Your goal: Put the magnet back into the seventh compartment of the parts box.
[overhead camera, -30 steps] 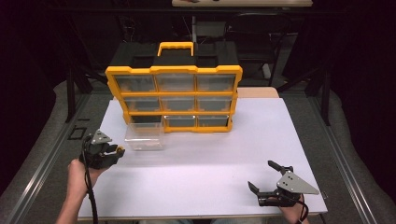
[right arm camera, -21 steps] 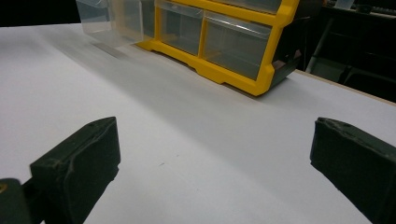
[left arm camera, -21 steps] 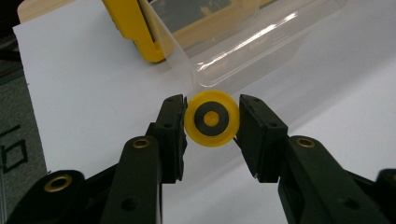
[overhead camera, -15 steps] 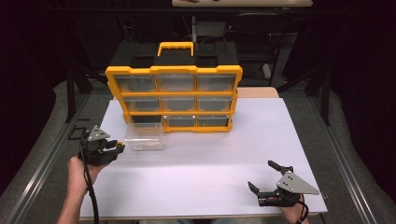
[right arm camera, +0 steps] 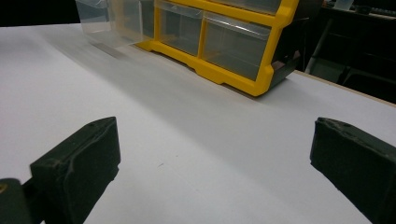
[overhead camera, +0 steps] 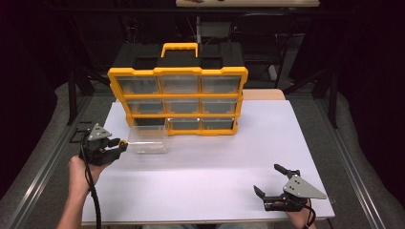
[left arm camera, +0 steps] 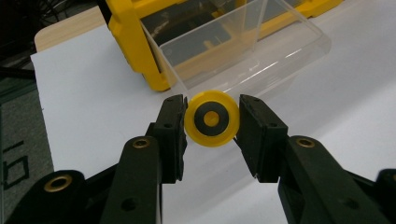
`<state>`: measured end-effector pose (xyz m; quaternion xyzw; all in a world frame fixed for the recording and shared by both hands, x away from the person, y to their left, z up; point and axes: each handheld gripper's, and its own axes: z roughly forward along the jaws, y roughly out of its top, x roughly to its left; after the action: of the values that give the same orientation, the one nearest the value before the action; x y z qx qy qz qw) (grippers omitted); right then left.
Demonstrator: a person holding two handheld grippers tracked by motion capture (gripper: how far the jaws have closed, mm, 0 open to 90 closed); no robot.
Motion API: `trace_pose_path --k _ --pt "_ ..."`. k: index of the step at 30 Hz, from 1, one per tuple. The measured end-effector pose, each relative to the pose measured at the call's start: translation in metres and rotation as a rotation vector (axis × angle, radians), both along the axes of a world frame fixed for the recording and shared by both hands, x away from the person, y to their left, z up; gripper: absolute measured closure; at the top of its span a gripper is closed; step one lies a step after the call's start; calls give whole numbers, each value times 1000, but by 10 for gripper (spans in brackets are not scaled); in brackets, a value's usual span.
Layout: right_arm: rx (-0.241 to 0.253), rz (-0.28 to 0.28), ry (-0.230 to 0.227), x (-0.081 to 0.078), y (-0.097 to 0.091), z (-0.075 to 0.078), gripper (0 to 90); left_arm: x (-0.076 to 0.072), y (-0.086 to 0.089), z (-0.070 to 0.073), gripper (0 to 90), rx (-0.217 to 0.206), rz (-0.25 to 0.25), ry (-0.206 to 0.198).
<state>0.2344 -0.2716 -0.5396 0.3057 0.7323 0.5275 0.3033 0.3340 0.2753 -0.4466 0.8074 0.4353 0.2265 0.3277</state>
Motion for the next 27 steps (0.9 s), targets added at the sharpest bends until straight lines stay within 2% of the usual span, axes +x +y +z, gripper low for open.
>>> trace_pose_path --k 9,27 --pt "-1 -2 -3 0 0 0 12 4 -6 5 625 7 -10 -16" --pt "3 -2 -1 0 0 0 12 14 -18 17 625 -25 -32 -55"
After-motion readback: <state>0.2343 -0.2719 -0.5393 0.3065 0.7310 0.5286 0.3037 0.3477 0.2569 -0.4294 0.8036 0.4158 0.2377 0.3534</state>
